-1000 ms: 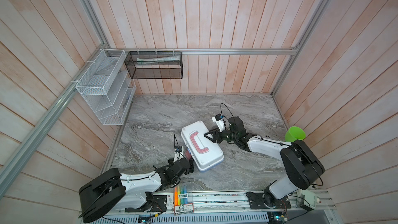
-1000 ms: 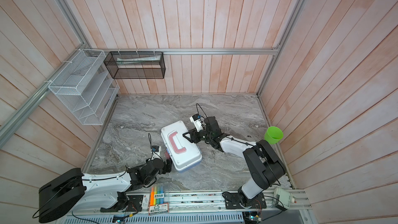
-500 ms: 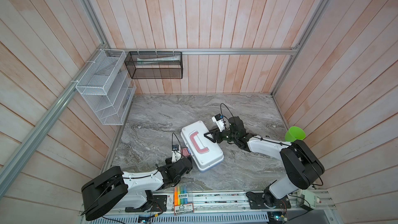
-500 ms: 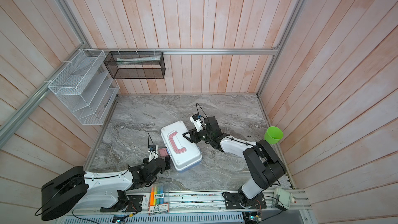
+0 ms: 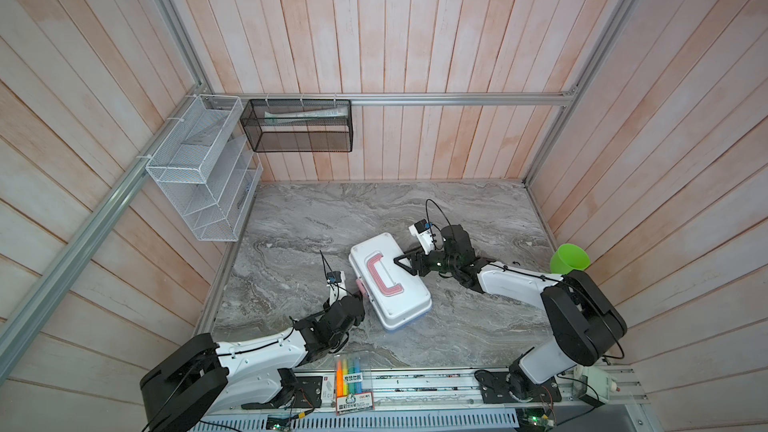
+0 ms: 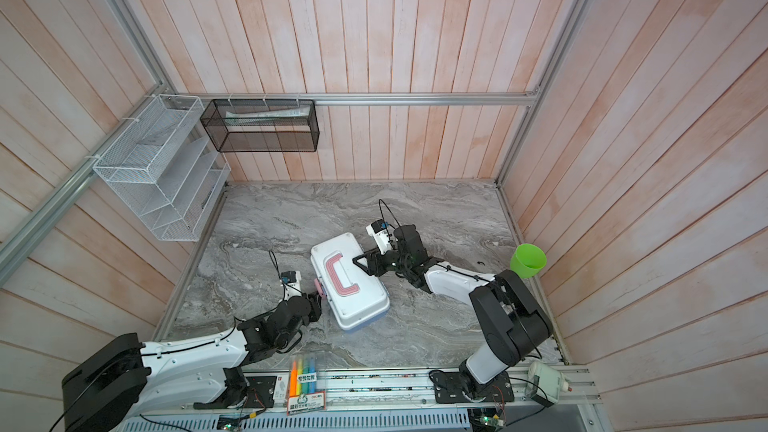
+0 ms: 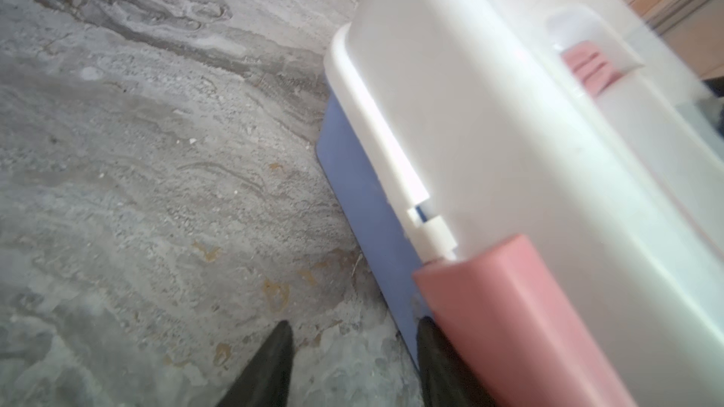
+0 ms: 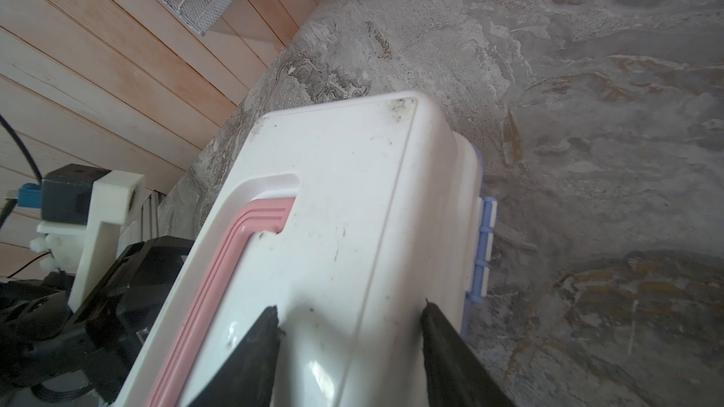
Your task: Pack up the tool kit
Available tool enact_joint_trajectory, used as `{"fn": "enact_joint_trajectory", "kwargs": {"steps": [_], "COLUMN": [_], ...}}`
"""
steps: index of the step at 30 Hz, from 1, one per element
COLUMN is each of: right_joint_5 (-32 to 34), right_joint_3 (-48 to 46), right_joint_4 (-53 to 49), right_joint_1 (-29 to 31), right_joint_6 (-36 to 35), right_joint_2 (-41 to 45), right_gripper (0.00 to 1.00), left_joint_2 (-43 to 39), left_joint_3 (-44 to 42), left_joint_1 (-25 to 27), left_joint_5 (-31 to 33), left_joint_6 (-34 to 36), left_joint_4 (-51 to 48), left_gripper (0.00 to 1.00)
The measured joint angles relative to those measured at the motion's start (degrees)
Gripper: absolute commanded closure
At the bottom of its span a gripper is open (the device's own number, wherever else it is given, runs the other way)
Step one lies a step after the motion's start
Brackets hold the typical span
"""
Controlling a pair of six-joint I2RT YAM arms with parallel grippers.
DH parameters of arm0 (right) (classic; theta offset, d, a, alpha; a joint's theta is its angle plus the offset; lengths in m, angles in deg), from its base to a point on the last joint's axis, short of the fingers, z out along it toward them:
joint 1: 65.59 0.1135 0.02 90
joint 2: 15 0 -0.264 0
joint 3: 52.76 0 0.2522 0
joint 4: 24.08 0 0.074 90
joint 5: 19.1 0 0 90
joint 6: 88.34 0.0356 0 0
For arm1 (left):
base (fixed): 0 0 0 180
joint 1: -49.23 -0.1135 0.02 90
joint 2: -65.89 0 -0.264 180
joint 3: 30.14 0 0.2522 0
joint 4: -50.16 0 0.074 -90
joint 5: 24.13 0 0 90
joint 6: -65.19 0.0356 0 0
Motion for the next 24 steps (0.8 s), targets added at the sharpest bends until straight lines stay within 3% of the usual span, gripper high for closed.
{"fn": "enact_joint_trajectory", "kwargs": {"steps": [6, 13, 24], "right_joint_5": [0.2, 0.9, 1.6], "right_joint_3": [-0.2, -0.2, -0.2], "right_joint_4": [0.5, 0.7, 0.9], "right_joint_1": [0.2, 0.5, 0.8], "right_joint_6": [0.4, 0.6, 0.7], "right_joint_2": [0.0, 0.0, 0.0], "right_gripper": [0.45, 0.45, 0.45], "left_joint_2": [-6.4, -7.5, -7.4], "left_joint_3": [-8.4, -10.9, -11.2], "left_joint_1": [-1.4, -1.7, -1.6], "left_joint_5": [-6.5, -8.5, -12.7], "left_joint_6": [-7.0, -9.7, -11.5], "left_joint_4": [13.4, 22.7, 29.2], "left_gripper": [0.58, 0.65, 0.82]}}
